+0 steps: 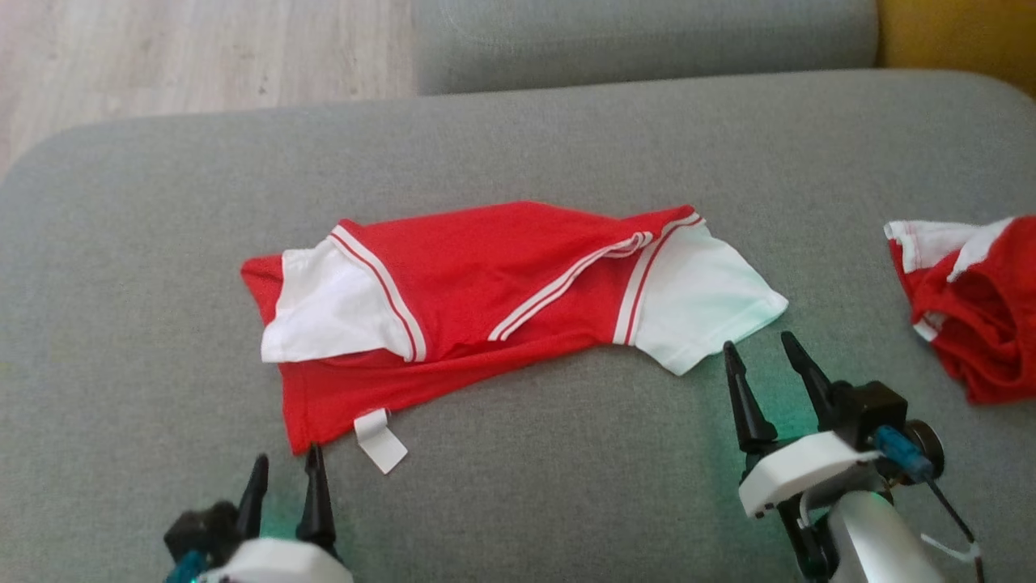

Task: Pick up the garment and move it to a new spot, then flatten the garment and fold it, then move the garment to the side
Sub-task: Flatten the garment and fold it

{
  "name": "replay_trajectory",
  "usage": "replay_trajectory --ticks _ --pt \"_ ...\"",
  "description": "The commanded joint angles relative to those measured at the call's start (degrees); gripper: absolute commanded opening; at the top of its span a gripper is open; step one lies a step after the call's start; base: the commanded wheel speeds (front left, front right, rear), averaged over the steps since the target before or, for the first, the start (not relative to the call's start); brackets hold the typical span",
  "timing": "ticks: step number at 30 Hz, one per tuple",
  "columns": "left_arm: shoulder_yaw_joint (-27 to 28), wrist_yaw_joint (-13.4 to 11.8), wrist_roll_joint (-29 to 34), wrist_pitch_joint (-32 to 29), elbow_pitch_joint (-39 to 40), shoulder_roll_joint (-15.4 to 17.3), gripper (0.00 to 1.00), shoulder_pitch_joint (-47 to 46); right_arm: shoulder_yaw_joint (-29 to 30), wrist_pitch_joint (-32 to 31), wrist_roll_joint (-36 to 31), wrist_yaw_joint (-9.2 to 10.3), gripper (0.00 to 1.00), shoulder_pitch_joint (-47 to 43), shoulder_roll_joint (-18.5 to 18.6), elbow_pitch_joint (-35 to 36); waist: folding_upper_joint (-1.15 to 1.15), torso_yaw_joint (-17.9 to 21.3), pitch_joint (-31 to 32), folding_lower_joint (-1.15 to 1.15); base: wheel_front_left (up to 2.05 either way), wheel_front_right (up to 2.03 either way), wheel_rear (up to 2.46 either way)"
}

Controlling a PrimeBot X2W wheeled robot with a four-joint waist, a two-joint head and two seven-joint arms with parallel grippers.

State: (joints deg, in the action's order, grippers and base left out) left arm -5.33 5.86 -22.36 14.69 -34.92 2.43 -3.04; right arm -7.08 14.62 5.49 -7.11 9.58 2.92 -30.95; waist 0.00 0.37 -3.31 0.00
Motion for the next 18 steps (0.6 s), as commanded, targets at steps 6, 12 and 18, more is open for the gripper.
replay_trajectory --ticks 6,12,18 --pt "0.9 1.3 -2.6 0.3 -4.7 0.4 1.0 -8.4 -1.2 0.4 -0.2 -0.37 1.0 3.6 0.0 1.3 0.0 1.5 -4.1 0.0 0.0 0.0 0.0" --pt "-3.0 1.6 -7.8 0.3 -9.9 0.4 1.0 -11.0 -0.3 0.4 -0.6 -0.37 1.0 4.5 0.0 0.9 0.0 1.9 -5.7 0.0 0.0 0.0 0.0" --pt "-7.8 1.6 -10.9 0.3 -11.2 0.4 0.0 -12.5 1.9 0.4 -0.7 -0.37 1.0 7.1 0.0 -2.5 0.0 1.1 -6.9 0.0 0.0 0.0 0.0"
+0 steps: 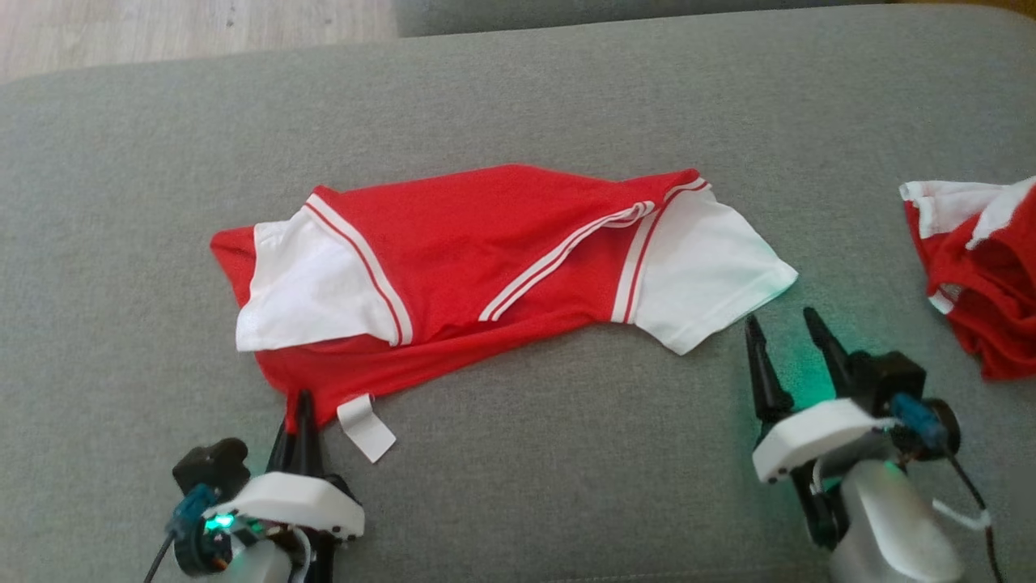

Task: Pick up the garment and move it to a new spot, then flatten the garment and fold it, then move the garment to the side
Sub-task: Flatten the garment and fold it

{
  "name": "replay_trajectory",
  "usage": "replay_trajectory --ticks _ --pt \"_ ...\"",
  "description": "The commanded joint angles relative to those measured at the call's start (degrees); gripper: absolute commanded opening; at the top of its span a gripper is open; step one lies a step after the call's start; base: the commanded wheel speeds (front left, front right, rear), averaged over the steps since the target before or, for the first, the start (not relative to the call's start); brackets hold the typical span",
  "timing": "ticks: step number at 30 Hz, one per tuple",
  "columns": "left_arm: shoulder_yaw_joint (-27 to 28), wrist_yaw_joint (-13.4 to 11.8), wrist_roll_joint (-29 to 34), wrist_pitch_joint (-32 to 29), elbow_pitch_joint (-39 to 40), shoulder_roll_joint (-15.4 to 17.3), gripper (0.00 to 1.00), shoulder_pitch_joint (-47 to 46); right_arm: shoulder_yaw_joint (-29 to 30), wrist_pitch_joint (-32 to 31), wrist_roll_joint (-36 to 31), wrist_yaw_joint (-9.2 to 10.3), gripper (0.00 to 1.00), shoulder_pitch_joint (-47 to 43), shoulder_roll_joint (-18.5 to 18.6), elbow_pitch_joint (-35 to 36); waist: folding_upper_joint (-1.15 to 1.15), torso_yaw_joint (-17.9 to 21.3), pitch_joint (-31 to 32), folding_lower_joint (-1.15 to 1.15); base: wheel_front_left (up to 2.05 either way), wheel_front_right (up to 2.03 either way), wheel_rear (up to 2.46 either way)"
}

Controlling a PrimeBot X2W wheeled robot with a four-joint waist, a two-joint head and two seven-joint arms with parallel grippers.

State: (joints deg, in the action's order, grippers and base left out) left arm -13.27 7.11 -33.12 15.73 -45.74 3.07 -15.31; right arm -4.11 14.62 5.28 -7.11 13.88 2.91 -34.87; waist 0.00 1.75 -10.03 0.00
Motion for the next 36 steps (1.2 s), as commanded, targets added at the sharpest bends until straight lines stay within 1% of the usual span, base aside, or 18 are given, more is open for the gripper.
replay_trajectory --ticks 1,4,8,11,14,15,16,17,19,21,23,25,26,27,28,29,31,36 --pt "-0.4 0.4 -0.4 -0.7 -0.2 -0.2 0.0 -0.3 -0.7 0.4 -0.6 -0.37 1.0 3.8 0.0 0.4 0.0 -0.5 -0.4 0.0 0.0 0.0 0.0" --pt "-1.7 0.4 -0.9 -0.7 0.2 -0.2 0.0 -0.5 0.7 0.4 -1.4 -0.37 1.0 7.3 0.0 -3.5 0.0 -1.3 -1.2 0.0 0.0 0.0 0.0" --pt "-3.0 0.4 -1.0 -0.7 0.9 -0.2 0.0 -0.9 4.7 0.4 -3.4 -0.37 1.0 12.3 0.0 -9.3 0.0 -3.0 -2.4 0.0 0.0 0.0 0.0" --pt "-3.8 0.4 -0.9 -0.7 1.5 -0.2 0.0 -1.4 7.7 0.4 -6.4 -0.37 1.0 15.0 0.0 -14.0 0.0 -4.2 -3.5 0.0 0.0 0.0 0.0" --pt "-4.3 0.4 -0.8 -0.7 2.0 0.0 0.0 -1.8 9.1 0.4 -8.9 -0.37 1.0 17.1 0.0 -19.2 0.0 -5.0 -4.4 0.0 0.0 0.0 0.0" --pt "-4.4 0.4 -0.7 -0.7 2.1 0.0 0.0 -1.9 9.0 0.4 -9.4 -0.37 0.76 17.6 0.0 -21.3 0.0 -5.3 -4.6 0.0 0.0 0.0 0.0" --pt "-4.4 0.4 -0.7 -0.7 2.3 0.1 0.0 -2.0 9.0 0.3 -9.2 -0.37 0.13 18.0 0.0 -23.3 0.0 -5.4 -4.7 0.0 0.0 0.0 0.0" --pt "-4.3 0.4 -0.7 -0.7 2.5 0.1 0.0 -2.0 8.7 0.3 -9.2 -0.37 0.0 18.4 0.0 -25.1 0.0 -5.5 -4.8 0.0 0.0 0.0 0.0" --pt "-3.6 0.4 -0.8 -0.7 3.1 0.1 0.0 -2.0 8.4 0.4 -8.3 -0.37 0.0 19.0 0.0 -26.7 0.0 -5.5 -4.9 0.0 0.0 0.0 0.0" --pt "-2.7 0.4 -0.9 -0.7 3.9 0.2 0.0 -2.0 7.9 0.4 -6.6 -0.37 0.0 19.1 0.0 -25.5 0.0 -5.4 -4.6 0.0 0.0 0.0 0.0" --pt "-1.4 0.4 -0.7 -0.7 5.7 0.7 0.0 -2.3 6.5 0.4 -3.8 -0.37 0.0 18.7 0.0 -22.4 0.0 -5.0 -3.9 0.0 0.0 0.0 0.0" --pt "-0.4 0.4 -0.1 -0.7 8.6 1.7 0.0 -3.0 4.8 0.4 0.4 -0.37 0.0 18.4 0.0 -18.2 0.0 -4.5 -2.7 0.0 0.0 0.0 0.0" --pt "0.0 0.4 0.6 -0.7 10.5 2.5 0.0 -3.5 3.9 0.4 2.9 -0.37 0.0 18.3 0.0 -15.9 0.0 -4.3 -1.9 0.0 0.0 0.0 0.0" --pt "1.3 0.4 1.7 -0.7 14.5 4.1 0.0 -5.0 2.4 0.4 8.5 -0.37 0.0 18.5 0.0 -11.7 0.0 -4.0 0.0 0.0 0.0 0.0 0.0" --pt "2.0 0.4 2.1 -0.7 16.4 5.0 0.0 -5.8 1.4 0.4 11.5 -0.37 0.0 18.7 0.0 -9.9 0.0 -3.8 1.1 0.0 0.0 0.0 0.0" --pt "2.0 0.4 2.1 -0.7 16.4 5.0 0.0 -5.8 1.4 0.4 11.5 -0.37 0.0 18.7 0.0 -9.9 0.0 -3.8 1.1 0.0 0.0 0.0 0.0" --pt "3.3 0.4 2.8 -0.7 20.2 7.1 0.0 -7.7 -1.0 0.4 16.9 -0.37 0.0 19.5 0.0 -6.7 0.0 -3.4 3.5 0.0 0.0 0.0 0.0" --pt "2.9 0.4 4.2 -0.7 27.3 13.8 0.0 -13.0 -4.8 -0.6 29.8 -0.37 0.0 22.5 0.2 -0.3 0.0 -2.4 9.6 0.0 0.0 0.0 0.0"
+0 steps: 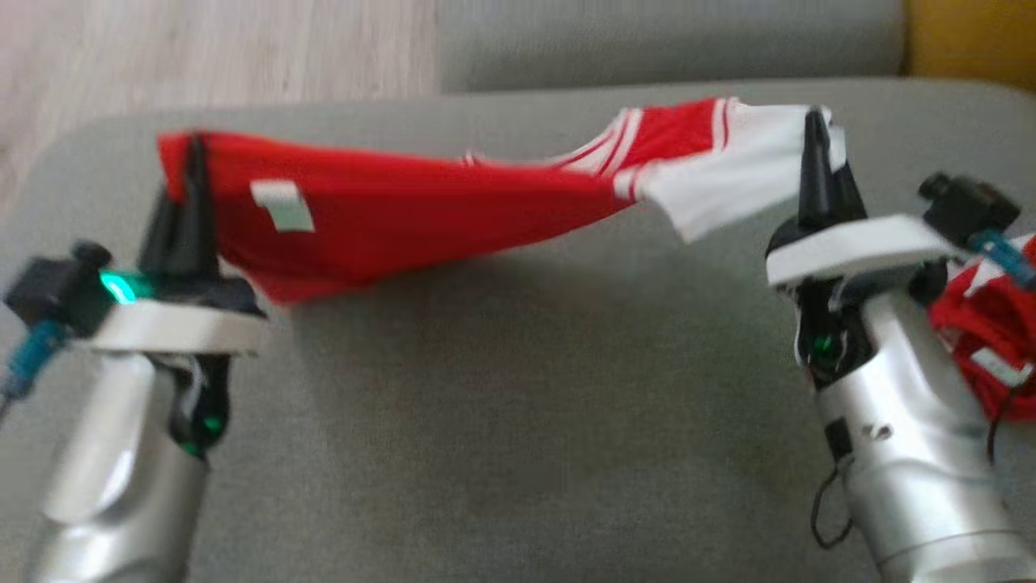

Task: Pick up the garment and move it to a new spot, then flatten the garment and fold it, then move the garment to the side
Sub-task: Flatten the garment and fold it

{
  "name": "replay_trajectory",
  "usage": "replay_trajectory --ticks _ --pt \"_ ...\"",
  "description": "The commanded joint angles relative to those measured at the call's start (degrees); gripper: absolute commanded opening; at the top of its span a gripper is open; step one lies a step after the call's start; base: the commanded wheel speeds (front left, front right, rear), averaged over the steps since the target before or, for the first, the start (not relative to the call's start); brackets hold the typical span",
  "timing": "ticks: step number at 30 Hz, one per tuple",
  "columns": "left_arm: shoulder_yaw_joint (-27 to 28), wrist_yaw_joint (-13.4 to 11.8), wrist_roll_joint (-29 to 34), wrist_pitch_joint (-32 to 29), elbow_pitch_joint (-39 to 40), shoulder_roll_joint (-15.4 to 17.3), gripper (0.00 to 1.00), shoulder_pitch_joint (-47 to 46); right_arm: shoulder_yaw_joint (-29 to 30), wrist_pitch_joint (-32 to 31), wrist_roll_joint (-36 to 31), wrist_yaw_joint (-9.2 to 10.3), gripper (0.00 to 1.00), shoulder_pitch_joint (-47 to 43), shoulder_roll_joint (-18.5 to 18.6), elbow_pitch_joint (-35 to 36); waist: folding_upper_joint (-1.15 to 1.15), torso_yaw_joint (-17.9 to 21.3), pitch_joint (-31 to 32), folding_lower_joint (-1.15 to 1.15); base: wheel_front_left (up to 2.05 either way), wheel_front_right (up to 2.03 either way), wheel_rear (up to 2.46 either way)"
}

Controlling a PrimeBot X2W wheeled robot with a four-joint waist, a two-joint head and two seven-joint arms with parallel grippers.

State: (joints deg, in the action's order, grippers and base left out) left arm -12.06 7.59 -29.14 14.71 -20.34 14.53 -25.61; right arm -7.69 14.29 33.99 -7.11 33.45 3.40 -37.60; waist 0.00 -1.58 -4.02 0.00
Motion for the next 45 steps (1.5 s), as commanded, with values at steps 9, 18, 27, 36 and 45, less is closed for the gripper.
replay_trajectory --ticks 9,18,27,36,45 --pt "1.1 -0.1 -2.2 -6.5 12.1 10.4 0.0 -13.0 1.4 -12.4 17.6 -0.37 0.0 7.2 1.8 16.6 0.0 2.1 6.9 0.0 0.0 0.0 0.0" --pt "1.1 -2.3 -4.1 -15.0 14.5 11.5 0.0 -17.0 8.2 -19.5 12.2 -0.37 0.0 11.7 0.6 21.5 0.0 3.7 0.8 0.0 0.0 0.0 0.0" --pt "0.8 -4.2 0.7 -8.1 0.8 8.6 0.0 -37.1 12.8 -6.9 -0.8 -0.37 0.0 37.6 -0.4 8.2 0.0 4.7 -13.5 0.0 0.0 0.0 0.0" --pt "1.1 -2.7 2.6 0.0 -15.0 4.9 0.0 -44.7 12.7 0.6 -4.1 -0.37 0.0 46.9 -0.5 -3.8 0.0 5.5 -16.2 0.0 0.0 0.0 0.0" --pt "10.0 -1.4 0.1 0.3 -19.0 -0.1 0.0 -21.0 4.5 0.7 6.5 -0.37 0.0 22.1 -0.5 -1.3 0.0 6.8 -14.5 0.0 0.0 0.0 0.0"
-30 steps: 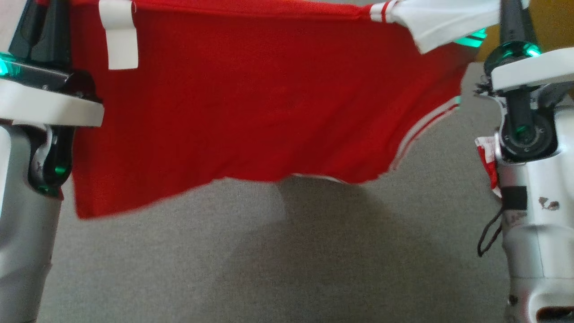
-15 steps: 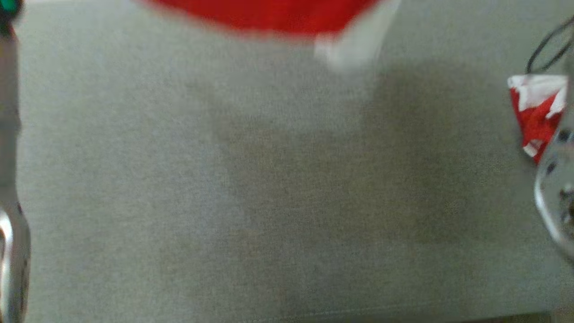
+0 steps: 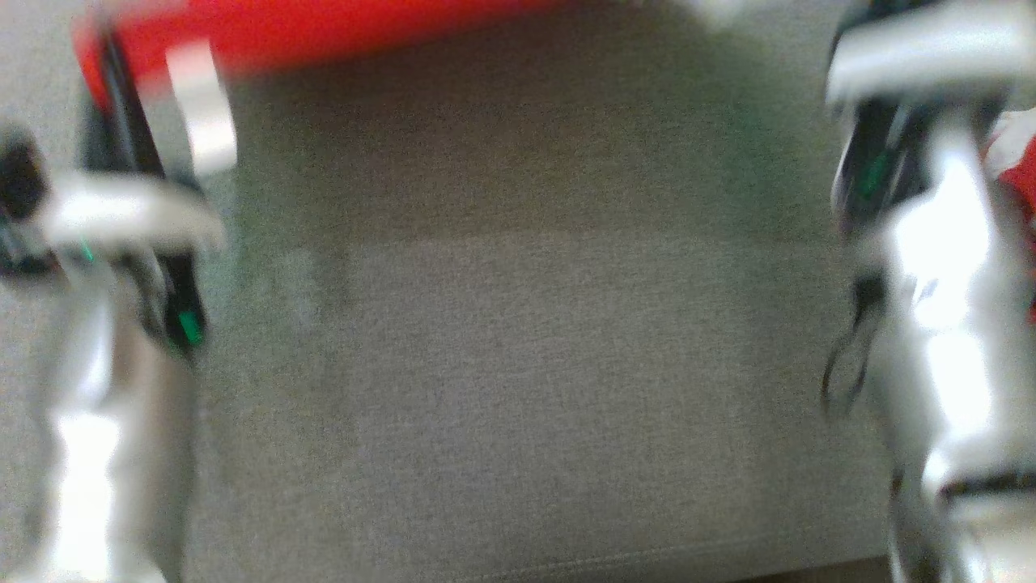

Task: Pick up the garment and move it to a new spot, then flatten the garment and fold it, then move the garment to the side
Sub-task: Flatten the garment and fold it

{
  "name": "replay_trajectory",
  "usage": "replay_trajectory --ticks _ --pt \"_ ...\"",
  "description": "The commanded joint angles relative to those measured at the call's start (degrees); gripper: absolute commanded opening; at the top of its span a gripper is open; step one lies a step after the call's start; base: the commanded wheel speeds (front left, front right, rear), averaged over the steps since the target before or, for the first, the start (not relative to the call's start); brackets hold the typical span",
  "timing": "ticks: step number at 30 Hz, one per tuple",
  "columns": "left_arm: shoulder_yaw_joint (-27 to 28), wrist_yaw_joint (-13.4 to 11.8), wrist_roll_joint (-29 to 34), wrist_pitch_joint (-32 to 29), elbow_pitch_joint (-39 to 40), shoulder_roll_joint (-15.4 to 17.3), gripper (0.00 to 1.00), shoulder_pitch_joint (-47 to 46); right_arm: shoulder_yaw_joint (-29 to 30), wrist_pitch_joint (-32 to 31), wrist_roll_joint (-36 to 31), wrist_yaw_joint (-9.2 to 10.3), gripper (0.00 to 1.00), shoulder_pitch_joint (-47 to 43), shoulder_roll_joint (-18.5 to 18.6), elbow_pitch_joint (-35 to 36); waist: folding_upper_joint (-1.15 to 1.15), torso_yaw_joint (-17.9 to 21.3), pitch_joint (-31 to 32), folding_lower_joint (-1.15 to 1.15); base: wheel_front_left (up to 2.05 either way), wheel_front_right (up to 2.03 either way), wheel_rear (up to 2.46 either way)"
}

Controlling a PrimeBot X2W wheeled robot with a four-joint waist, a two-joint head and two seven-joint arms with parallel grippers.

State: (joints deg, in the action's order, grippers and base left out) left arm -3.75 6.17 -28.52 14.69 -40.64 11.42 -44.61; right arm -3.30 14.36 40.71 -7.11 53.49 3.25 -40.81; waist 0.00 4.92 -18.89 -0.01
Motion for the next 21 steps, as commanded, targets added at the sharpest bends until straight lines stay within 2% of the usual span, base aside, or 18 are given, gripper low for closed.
replay_trajectory --ticks 1,6,12,15,21 --pt "3.3 0.1 -0.8 0.3 1.0 1.7 0.0 1.6 -0.9 0.6 1.2 -0.37 0.0 -2.1 -0.4 2.2 0.0 0.5 0.8 0.01 0.0 0.0 0.0" --pt "9.1 0.9 -0.2 0.3 -0.8 -3.8 0.0 16.6 -4.1 0.6 7.5 -0.37 0.0 -20.6 -0.4 4.5 0.0 1.9 4.0 0.01 0.0 0.0 0.0" --pt "13.7 1.2 0.7 0.3 -1.1 -7.8 0.0 29.2 -8.9 0.5 11.6 -0.37 0.0 -34.9 0.0 7.8 0.0 3.2 9.3 0.01 0.0 0.0 0.0" --pt "14.0 1.3 0.5 0.3 -0.3 -8.4 0.0 34.4 -10.2 -0.1 13.3 -0.37 0.0 -40.5 0.5 9.1 0.0 3.3 12.5 0.01 0.0 0.0 0.0" --pt "8.9 1.3 -4.6 0.3 2.0 -8.5 0.0 42.4 -10.6 -1.4 15.1 -0.37 0.0 -49.1 2.4 12.6 0.0 2.6 16.5 0.01 0.0 0.0 0.0"
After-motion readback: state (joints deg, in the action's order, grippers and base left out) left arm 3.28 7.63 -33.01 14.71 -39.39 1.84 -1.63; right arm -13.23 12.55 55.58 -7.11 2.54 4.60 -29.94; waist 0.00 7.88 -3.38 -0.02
